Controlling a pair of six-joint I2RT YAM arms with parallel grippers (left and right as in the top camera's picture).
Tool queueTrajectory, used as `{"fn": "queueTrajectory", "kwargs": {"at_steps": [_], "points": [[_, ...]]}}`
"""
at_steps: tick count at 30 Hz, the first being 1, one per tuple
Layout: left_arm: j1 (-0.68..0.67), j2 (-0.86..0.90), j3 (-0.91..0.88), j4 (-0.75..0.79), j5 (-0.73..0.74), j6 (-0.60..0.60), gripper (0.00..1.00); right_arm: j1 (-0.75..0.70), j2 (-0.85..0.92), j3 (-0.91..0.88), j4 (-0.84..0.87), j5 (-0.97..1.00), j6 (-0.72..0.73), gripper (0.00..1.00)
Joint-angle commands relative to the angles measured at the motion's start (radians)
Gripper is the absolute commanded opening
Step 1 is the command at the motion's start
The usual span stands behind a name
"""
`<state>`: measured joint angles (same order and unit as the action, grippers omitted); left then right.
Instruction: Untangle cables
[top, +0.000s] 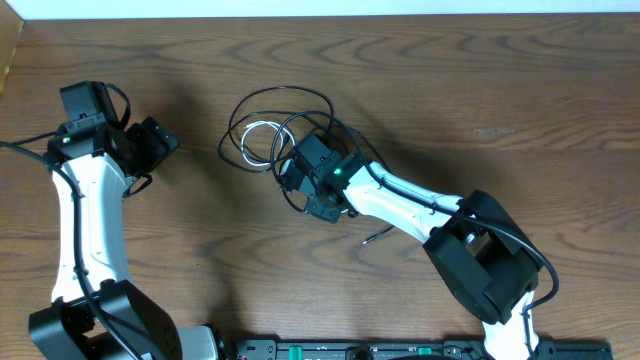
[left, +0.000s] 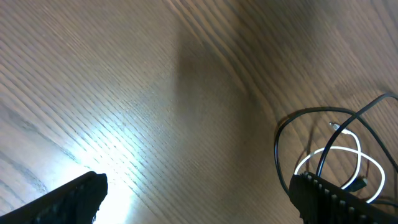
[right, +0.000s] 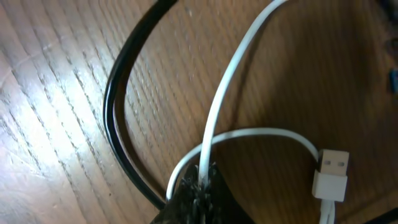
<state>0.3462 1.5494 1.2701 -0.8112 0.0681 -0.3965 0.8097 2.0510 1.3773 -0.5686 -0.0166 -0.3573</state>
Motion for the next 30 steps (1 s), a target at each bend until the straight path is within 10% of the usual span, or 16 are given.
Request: {"fn": "queueTrajectory", "kwargs": {"at_steps": [1, 30], "points": [[0.002, 0.006, -0.006, -0.003, -0.017, -0.006, 0.98, -0.011, -0.031, 0.051, 0.008, -0.050, 0.044, 0.01], [0.002, 0.006, -0.006, -0.003, -0.017, -0.006, 0.98, -0.161, -0.198, 0.653, 0.012, -0.513, 0.042, 0.01]]}}
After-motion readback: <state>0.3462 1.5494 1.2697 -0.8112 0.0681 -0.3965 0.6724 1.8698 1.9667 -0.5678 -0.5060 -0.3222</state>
